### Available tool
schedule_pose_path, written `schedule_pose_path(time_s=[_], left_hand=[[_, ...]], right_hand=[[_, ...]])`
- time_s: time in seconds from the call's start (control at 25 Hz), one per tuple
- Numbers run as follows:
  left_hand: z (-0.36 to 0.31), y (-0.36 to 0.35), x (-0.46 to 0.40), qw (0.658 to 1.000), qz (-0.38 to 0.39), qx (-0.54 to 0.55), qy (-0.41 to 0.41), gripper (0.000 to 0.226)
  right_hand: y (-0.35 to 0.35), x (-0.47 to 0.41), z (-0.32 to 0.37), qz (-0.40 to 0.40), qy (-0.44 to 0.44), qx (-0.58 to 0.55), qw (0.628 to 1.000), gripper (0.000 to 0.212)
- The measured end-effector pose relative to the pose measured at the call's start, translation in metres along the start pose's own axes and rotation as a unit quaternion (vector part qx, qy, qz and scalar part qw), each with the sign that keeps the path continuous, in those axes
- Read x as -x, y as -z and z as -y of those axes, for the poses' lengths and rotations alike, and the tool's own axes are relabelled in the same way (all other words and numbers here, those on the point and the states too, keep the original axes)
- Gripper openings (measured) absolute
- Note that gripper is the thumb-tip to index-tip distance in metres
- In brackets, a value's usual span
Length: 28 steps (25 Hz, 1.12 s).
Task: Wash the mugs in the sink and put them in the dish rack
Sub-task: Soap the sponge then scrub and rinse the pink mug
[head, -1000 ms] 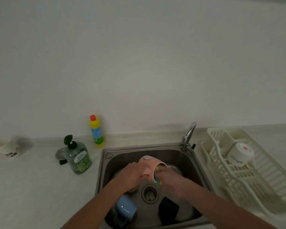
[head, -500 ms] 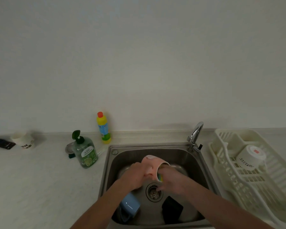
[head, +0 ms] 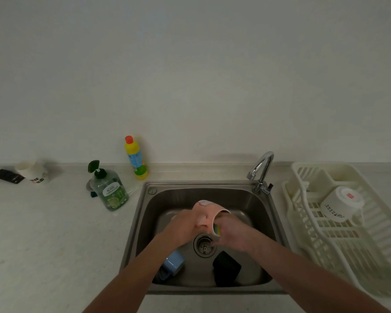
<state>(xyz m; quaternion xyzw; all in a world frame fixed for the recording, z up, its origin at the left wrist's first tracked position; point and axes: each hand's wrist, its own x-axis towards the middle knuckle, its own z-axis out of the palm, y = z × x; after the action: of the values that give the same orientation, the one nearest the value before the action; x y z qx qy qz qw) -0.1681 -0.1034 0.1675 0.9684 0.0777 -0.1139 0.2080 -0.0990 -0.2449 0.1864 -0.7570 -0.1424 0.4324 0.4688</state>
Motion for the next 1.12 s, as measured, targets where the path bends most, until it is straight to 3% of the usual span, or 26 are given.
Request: schedule_pose_path(time_s=[0.04,0.08,0.12,0.16,0.2,0.24,0.28,0.32,0.4,0.44,0.48,0.52,0.56,0.6,0.64,0.72,0.8,0.88,0.96,1.04,1.12], left_hand=[[0.001,0.002,0.001,1.0,-0.003,0.02,0.007,0.038],[0.003,0.002,0.002,1.0,-0.005,0.029,0.011,0.041],[0.005,0.0,0.003,0.999,-0.006,0.031,0.01,0.043],[0.004,0.0,0.006,1.0,0.001,0.026,0.009,0.044],[0.004,-0.003,0.007,1.0,0.01,0.02,0.009,0.043],[0.001,-0.006,0.008,1.0,0.024,0.015,0.01,0.041],[-0.002,-0.01,0.007,0.999,0.032,0.015,0.01,0.039],[-0.007,-0.012,0.007,0.999,0.036,0.015,0.012,0.037],[-0.01,-0.013,0.006,0.999,0.029,0.005,0.013,0.036],[-0.008,-0.011,0.005,1.0,0.018,0.004,0.011,0.037],[-0.006,-0.008,0.007,1.0,0.01,0.009,0.018,0.039],[0.0,-0.007,0.007,1.0,0.001,0.017,0.026,0.04],[0.004,-0.004,0.009,0.999,-0.002,0.015,0.03,0.041],[0.007,-0.003,0.01,1.0,-0.008,0.006,0.022,0.042],[0.007,-0.002,0.01,1.0,-0.004,-0.005,0.019,0.044],[0.007,-0.006,0.009,1.0,0.009,-0.004,0.014,0.046],[0.002,-0.007,0.008,1.0,0.019,-0.012,0.007,0.044],[0.005,-0.007,0.008,1.0,0.008,-0.002,0.009,0.045],[0.01,-0.004,0.01,0.999,0.0,0.029,0.025,0.046],[0.016,-0.005,0.013,0.999,-0.006,0.034,0.027,0.044],[0.017,-0.009,0.016,0.999,0.016,0.029,0.028,0.041]], right_hand=[[0.002,0.008,-0.002,-0.012,-0.013,-0.087,0.996,0.027],[0.008,0.01,-0.011,-0.018,0.017,-0.055,0.998,0.022],[0.017,0.015,-0.02,-0.008,0.035,0.01,0.999,0.021],[0.024,0.018,-0.035,0.013,0.104,0.227,0.968,0.025],[0.024,0.017,-0.041,0.04,0.123,0.425,0.896,0.034],[0.023,0.006,-0.048,0.042,0.139,0.581,0.801,0.044],[0.018,-0.005,-0.049,0.012,0.131,0.618,0.775,0.051],[0.013,-0.011,-0.051,0.004,0.11,0.573,0.812,0.055],[0.003,-0.011,-0.034,0.03,0.052,0.307,0.95,0.054],[0.002,-0.013,-0.025,0.043,0.013,0.104,0.994,0.048],[0.006,-0.015,-0.032,0.076,-0.006,-0.026,0.997,0.043],[0.0,-0.022,-0.036,0.063,-0.02,-0.013,0.998,0.041],[0.006,-0.037,-0.052,0.066,0.033,0.125,0.989,0.039],[0.012,-0.083,-0.097,0.008,0.046,0.26,0.965,0.041],[0.013,-0.106,-0.109,0.036,0.015,0.298,0.954,0.045],[0.003,-0.112,-0.096,-0.006,0.05,0.417,0.907,0.051],[-0.01,-0.05,-0.031,-0.015,0.094,0.389,0.916,0.028],[-0.01,-0.032,-0.015,0.028,0.071,0.199,0.977,0.006],[-0.007,-0.033,-0.028,0.046,0.092,0.191,0.976,0.024],[0.001,-0.024,-0.046,0.027,0.08,0.334,0.939,0.037],[0.004,-0.023,-0.062,0.026,0.073,0.526,0.847,0.049]])
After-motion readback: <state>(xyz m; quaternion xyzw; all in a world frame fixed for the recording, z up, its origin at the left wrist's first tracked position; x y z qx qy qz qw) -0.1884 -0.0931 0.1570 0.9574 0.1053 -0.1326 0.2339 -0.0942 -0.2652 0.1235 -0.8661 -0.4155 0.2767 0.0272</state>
